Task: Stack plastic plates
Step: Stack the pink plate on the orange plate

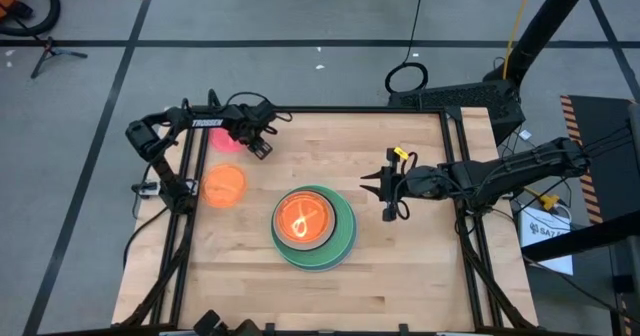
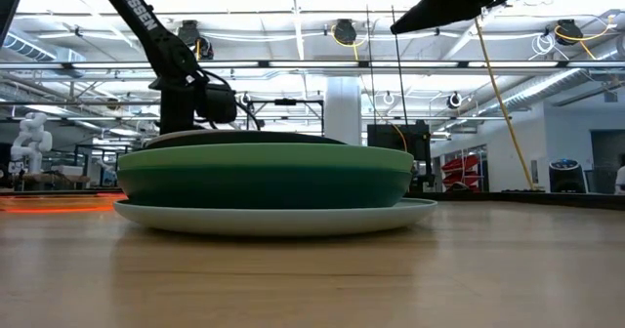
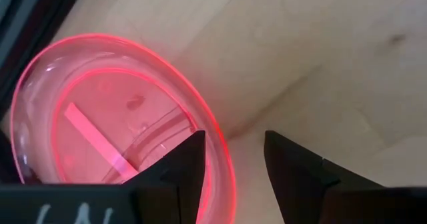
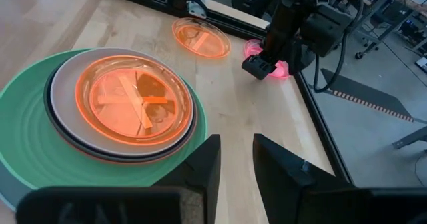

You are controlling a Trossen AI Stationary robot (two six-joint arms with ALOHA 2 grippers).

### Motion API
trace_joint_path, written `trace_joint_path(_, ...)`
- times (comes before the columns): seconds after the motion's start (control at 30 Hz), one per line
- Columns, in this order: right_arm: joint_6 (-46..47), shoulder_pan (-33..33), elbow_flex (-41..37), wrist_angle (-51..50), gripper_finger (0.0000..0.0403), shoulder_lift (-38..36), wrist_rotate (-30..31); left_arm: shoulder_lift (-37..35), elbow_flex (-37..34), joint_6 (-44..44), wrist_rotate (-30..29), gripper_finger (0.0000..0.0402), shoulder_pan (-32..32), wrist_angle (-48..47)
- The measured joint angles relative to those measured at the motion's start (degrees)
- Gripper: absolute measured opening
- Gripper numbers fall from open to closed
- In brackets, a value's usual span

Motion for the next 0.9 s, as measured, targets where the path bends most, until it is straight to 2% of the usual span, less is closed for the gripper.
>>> trace_joint_path(0.2,0.13,0.02,0.0,0.0,0.0081,0.0,0.0,0.07,0.0,0.29,-1.27,0.0153,0.2,0.22)
trace_joint_path(0.47,0.15,0.02,0.0,0.0,0.0081,0.0,0.0,0.1,-0.04,-0.63,-2.39,0.0088,0.46,0.47)
trace_joint_path(0.9,0.11,0.02,0.0,0.0,0.0081,0.0,0.0,0.11,-0.04,-0.89,-2.35,0.0028,0.28,0.46)
